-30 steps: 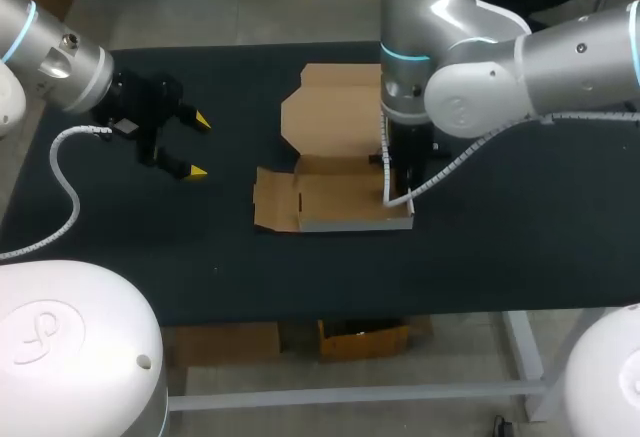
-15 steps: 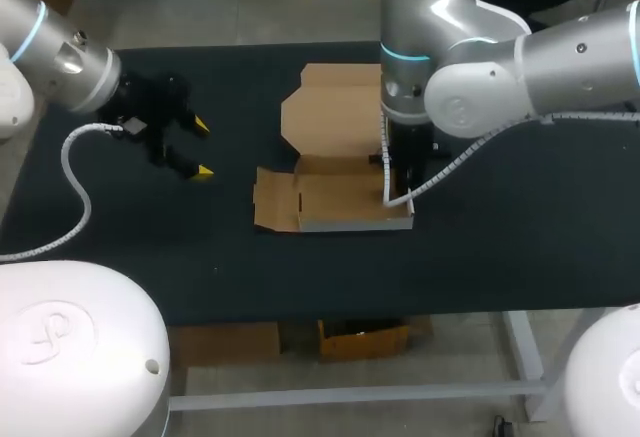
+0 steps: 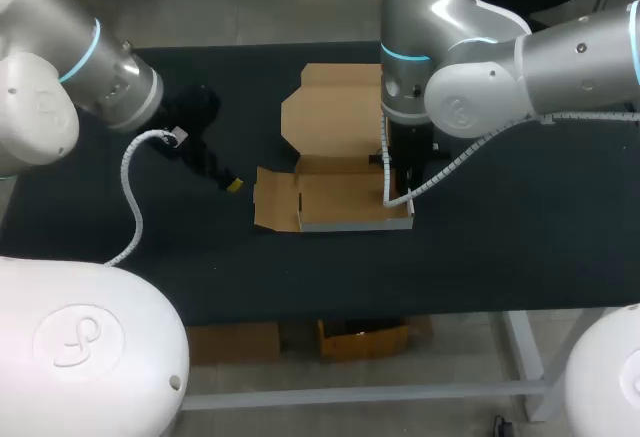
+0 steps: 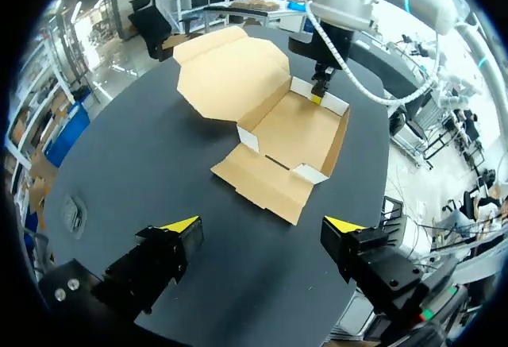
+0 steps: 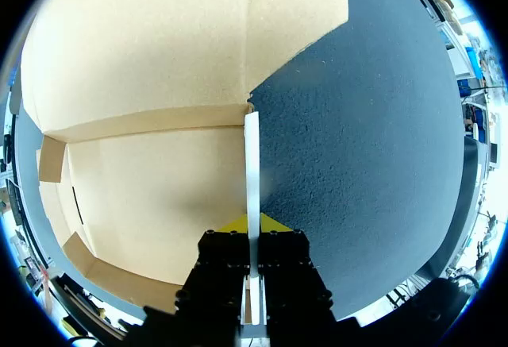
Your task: Assemble the packaging by folding the flat box into shape, placing the metal phone stand inside, and closing the box properly
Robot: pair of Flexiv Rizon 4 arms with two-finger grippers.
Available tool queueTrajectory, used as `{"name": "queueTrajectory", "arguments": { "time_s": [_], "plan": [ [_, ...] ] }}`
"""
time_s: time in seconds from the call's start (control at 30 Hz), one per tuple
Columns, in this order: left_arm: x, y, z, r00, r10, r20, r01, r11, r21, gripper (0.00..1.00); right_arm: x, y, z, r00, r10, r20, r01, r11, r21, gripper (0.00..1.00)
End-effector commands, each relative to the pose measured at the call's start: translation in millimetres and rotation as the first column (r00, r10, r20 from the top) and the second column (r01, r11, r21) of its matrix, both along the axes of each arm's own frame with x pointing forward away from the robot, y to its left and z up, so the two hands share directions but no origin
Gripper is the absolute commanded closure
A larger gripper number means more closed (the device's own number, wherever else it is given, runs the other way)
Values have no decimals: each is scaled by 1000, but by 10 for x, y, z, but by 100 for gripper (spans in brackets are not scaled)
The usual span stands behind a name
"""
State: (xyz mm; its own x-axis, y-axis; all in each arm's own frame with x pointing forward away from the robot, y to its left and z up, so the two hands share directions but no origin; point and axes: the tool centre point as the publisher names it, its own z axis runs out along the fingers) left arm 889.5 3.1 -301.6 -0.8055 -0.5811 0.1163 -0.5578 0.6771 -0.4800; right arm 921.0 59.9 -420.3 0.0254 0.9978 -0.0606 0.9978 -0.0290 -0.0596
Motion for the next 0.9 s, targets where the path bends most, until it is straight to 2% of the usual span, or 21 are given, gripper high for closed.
{"name": "queueTrajectory", "arguments": {
  "time_s": [0.03, 0.5, 0.57, 0.6, 0.63, 0.67, 0.7, 0.77, 0.8, 0.83, 0.9],
  "plan": [
    [61, -83, -78, 974, 192, -117, -186, 981, 59, 0, 8, -4, -13, 1000, 0, -3, 0, 1000, -1, 100],
    [61, -83, -78, 974, 192, -117, -186, 981, 59, 0, 8, -4, -13, 1000, 0, -3, 0, 1000, -1, 100],
    [110, -112, -110, 945, 282, -167, -280, 959, 39, 0, 8, -4, -13, 1000, 0, -3, 0, 1000, -1, 100],
    [140, -125, -135, 911, 356, -209, -355, 934, 44, 0, 8, -4, -13, 1000, 0, -3, 0, 1000, -1, 100],
    [174, -135, -154, 889, 381, -253, -382, 923, 48, 0, 8, -4, -13, 1000, 0, -3, 0, 1000, -1, 100],
    [171, -128, -180, 890, 374, -262, -383, 924, 18, 0, 8, -4, -13, 1000, 0, -3, 0, 1000, -1, 100],
    [187, -134, -211, 856, 428, -289, -438, 898, 33, 0, 8, -4, -13, 1000, 0, -3, 0, 1000, -1, 100],
    [209, -137, -257, 837, 440, -325, -460, 888, 15, 0, 8, -4, -13, 1000, 0, -3, 0, 1000, -1, 100],
    [224, -146, -283, 814, 473, -338, -495, 869, 25, 0, 8, -4, -13, 1000, 0, -3, 0, 1000, -1, 100],
    [221, -154, -303, 815, 458, -355, -488, 873, 5, 0, 8, -4, -13, 1000, 0, -3, 0, 1000, -1, 100],
    [240, -165, -340, 788, 487, -378, -525, 851, 4, 0, 8, -4, -13, 1000, 0, -3, 0, 1000, -1, 100]
  ]
}}
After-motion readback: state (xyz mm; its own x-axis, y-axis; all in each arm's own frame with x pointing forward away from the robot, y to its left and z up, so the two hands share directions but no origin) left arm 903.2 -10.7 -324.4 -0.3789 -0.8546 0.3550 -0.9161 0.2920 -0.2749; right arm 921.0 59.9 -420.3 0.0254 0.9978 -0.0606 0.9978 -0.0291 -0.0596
